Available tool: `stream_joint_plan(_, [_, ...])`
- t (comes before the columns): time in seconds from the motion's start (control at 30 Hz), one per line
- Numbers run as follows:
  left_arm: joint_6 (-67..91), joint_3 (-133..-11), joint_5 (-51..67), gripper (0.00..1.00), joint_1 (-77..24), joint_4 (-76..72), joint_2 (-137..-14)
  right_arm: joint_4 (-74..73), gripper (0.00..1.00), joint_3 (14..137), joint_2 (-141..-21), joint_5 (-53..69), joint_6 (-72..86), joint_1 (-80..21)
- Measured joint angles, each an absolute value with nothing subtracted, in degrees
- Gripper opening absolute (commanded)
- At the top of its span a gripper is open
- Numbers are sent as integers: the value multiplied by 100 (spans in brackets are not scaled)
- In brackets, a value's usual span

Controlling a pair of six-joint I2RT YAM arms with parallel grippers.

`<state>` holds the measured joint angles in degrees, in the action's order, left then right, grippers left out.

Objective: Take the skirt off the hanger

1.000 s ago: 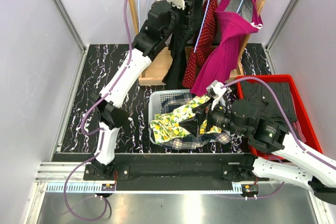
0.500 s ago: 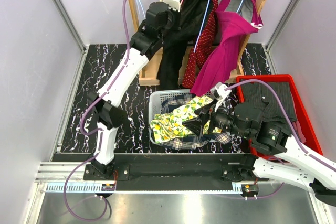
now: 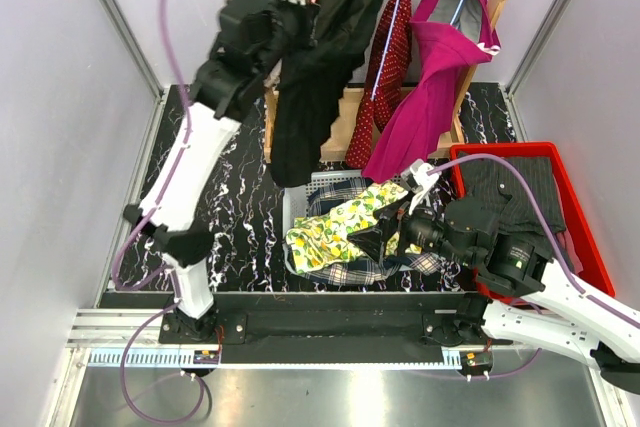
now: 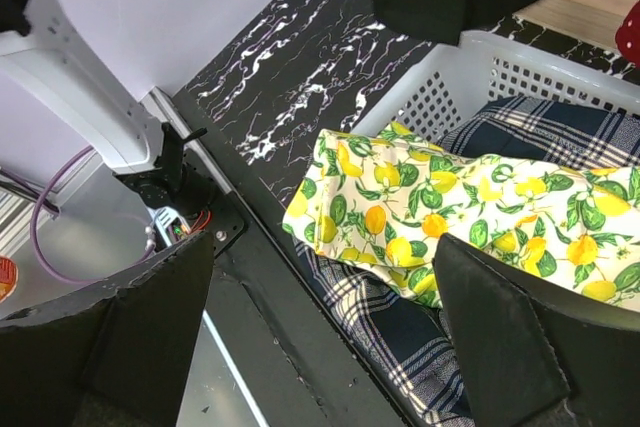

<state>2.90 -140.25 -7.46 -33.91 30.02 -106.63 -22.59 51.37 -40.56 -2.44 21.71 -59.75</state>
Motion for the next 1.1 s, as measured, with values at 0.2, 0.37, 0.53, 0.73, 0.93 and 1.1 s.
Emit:
stream_joint_plan(0.2, [362,-13926,-375,1,-3395,3450,-9738,-2294,100,5172,-4123,-362,2145,-5975])
stream_joint_plan(0.37, [340,-13225,82,2,-3465,3896,-8650,-2578,100,5721,-4222,-687,1907,-5979])
stream_joint_plan(0.53, [196,-12175,491,2,-3658,4322,-7500,-2598,100,7050,-4340,-985,1420,-5990])
stream_joint_plan(0.73, [82,-11312,1039,2,-3682,4873,-6665,-2338,100,8176,-4541,-1343,823,-5990])
stream_joint_plan(0.93, [-54,-11087,1780,3,-3682,5282,-6436,-1800,100,8296,-5013,-1741,445,-5992])
stream_joint_plan(1.1, [-104,-10927,2206,2,-3682,5400,-6346,-1302,100,8475,-6020,-2108,244,-5992])
